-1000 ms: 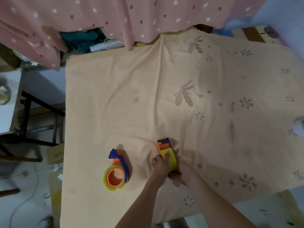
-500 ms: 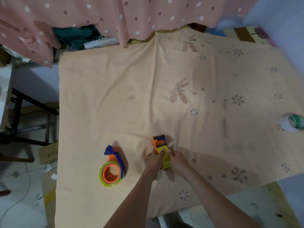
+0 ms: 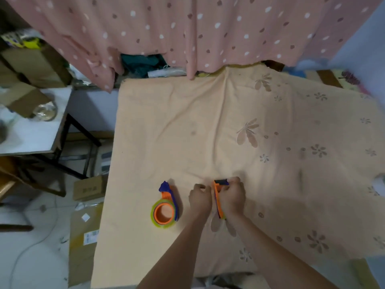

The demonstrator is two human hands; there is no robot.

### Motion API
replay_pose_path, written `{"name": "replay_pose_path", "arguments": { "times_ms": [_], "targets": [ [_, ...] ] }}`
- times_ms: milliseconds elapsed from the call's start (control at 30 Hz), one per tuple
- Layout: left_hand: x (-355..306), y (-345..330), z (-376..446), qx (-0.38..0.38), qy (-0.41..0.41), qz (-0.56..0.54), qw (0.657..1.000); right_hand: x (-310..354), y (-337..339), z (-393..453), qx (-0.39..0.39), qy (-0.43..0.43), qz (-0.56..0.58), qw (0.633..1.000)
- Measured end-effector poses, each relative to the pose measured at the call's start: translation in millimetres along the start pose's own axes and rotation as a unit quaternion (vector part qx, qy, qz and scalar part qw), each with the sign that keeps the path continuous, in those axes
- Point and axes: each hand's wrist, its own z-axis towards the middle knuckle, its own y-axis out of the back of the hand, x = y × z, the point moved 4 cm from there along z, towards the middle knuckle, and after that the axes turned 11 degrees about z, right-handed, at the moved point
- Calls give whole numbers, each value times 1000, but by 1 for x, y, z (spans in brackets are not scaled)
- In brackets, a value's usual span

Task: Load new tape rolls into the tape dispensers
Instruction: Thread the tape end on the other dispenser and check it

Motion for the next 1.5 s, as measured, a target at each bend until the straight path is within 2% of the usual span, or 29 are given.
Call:
{"name": "replay_pose_path", "arguments": {
  "times_ms": [100,200,300,400,567,667,767,833,900,1000,1100,1200,1333,1400,1467,1500],
  "targets": [
    [29,58,1,-110,21,-54,992,14,-33,-16,51,4,20,998],
    [71,101,5,-168,85,-63,980,12,-75,-32,156,-23,-22,987],
    [108,118,14,-119,159,-27,980,4,-114,-48,288,-93,-83,950],
    [136,119,24,-60,194,-39,978,1,-142,-62,354,-80,-149,920],
    [155,108,37,35,218,-145,965,-3,-159,-67,351,-14,-197,915],
    [153,110,36,42,215,-150,964,-3,-159,-65,347,-4,-213,913],
    [151,117,35,80,216,-139,963,4,-154,-68,338,11,-246,908],
    [157,125,37,100,223,-147,958,9,-148,-68,346,12,-208,915],
    [159,136,37,126,218,-208,945,15,-136,-65,345,4,-164,924],
    [145,148,30,204,141,-271,930,33,-114,-57,321,15,-115,940],
    [115,147,18,272,37,-249,929,49,-104,-54,368,-10,-10,930],
    [80,147,10,296,-39,-253,920,66,-87,-52,396,-30,90,913],
    [39,148,-5,305,-85,-274,908,85,-64,-50,442,-5,101,891],
    [26,147,-12,291,-99,-269,913,100,-52,-46,403,67,33,912],
    [19,147,-16,256,-107,-256,926,121,-34,-41,280,196,-58,938],
    [15,147,-18,240,-115,-247,932,134,-24,-43,228,251,-63,939]
  ]
}}
